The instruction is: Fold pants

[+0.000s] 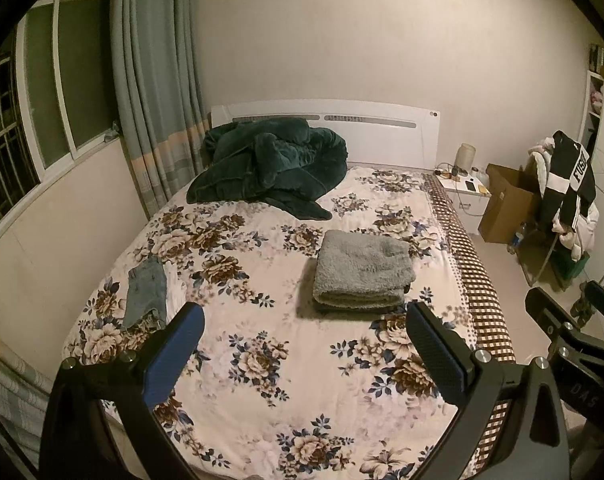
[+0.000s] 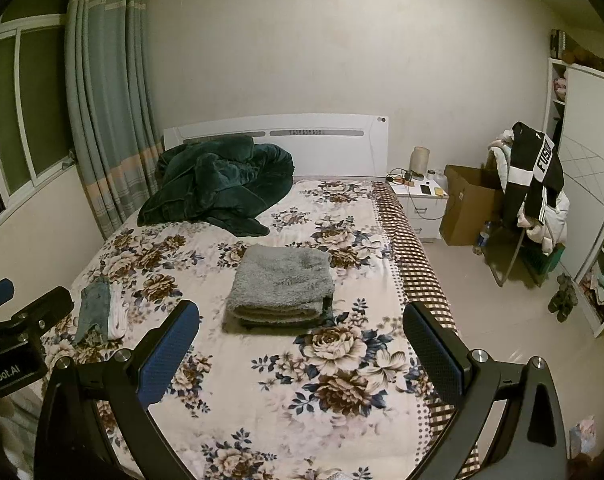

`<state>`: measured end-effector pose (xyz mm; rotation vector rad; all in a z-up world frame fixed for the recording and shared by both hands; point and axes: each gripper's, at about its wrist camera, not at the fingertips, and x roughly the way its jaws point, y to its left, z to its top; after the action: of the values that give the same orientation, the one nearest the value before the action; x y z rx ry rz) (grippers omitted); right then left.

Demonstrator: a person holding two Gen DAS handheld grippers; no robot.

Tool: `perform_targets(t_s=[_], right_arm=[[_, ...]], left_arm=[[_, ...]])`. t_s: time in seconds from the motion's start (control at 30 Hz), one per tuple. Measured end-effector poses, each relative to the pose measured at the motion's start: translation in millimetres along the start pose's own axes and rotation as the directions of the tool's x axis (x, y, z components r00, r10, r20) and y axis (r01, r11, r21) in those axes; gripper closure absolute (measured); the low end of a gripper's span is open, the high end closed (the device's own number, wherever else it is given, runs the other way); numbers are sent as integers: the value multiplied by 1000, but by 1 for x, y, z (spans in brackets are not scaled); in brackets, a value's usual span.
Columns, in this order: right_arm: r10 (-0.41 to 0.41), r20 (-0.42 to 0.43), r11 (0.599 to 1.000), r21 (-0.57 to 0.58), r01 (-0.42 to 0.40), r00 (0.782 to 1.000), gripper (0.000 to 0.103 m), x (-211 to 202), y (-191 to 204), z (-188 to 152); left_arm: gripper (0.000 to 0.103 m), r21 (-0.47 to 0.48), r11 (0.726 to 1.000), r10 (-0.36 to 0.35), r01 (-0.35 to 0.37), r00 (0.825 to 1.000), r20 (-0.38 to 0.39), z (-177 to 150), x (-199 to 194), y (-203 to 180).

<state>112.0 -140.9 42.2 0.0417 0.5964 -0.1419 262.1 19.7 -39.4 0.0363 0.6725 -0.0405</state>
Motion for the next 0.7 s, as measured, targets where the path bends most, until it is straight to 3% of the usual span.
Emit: perform_targets(t_s=[0.7], right_arm=[[-3,-4,1000,5,3,1000,0,-2,2,0]], left_arm=[[0,-3,1000,3,-3,1000,0,-2,-1,-3]])
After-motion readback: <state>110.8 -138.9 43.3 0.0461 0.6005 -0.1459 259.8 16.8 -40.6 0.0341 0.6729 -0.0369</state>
